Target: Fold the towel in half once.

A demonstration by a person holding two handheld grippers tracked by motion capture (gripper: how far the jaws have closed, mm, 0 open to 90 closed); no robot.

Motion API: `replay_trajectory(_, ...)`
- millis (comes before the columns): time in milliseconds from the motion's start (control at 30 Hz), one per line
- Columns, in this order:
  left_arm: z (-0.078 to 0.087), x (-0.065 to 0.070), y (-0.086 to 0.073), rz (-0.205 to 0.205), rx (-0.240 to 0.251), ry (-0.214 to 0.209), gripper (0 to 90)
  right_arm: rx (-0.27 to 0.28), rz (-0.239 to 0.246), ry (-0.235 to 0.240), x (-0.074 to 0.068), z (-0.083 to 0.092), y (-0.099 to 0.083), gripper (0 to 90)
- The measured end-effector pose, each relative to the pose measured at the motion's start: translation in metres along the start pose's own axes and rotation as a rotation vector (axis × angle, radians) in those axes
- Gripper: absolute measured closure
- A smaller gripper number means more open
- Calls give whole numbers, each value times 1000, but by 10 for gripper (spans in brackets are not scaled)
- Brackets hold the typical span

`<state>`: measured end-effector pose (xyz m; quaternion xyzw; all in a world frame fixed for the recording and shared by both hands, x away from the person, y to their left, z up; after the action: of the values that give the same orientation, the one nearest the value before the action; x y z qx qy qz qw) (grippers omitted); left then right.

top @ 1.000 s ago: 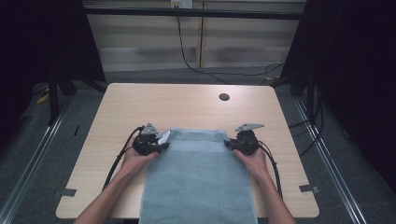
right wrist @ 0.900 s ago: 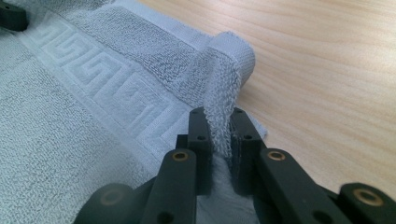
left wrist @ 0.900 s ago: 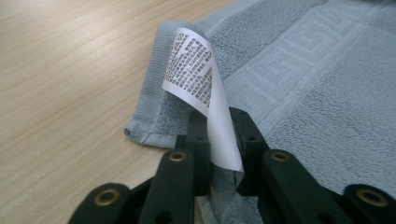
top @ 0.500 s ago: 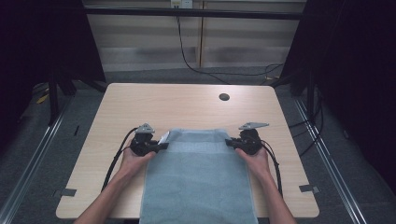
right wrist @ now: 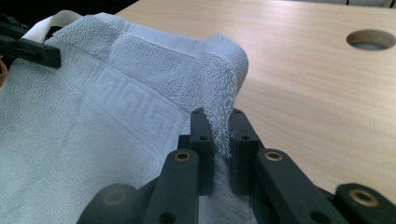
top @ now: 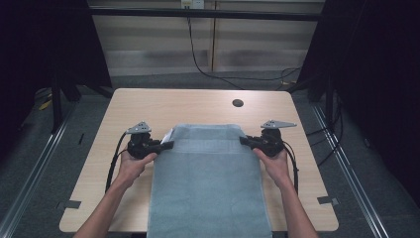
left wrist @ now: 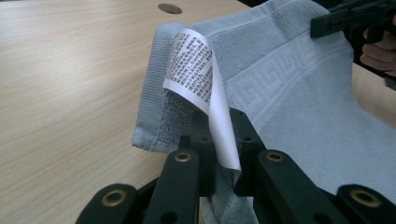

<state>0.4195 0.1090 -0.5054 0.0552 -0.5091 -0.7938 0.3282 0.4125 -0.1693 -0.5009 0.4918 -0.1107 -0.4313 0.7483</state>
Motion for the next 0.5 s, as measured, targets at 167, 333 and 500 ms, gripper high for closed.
replay_trajectory(167, 3, -4, 14, 5, 27, 16, 827, 28, 24, 1, -4, 3, 20, 829)
replay_trajectory(333, 11, -10, 42, 11, 91, 22, 827, 69, 28, -7, -3, 13, 44, 830)
replay_trajectory(500, 20, -14, 76, -13, 142, 55, 830, 108, 47, -12, -3, 21, 74, 831)
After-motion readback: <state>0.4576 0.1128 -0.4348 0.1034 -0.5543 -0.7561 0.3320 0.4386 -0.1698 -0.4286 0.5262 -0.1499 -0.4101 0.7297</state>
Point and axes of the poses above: each handheld gripper's, and its own axes: z roughly backward along the jaws, y roughly out of its top, x roughly to its right, the point moved 10 cm from there along -z, roughly forward along the jaws, and after that the axes turned 2 degrees about y, right-handed, at the moved point
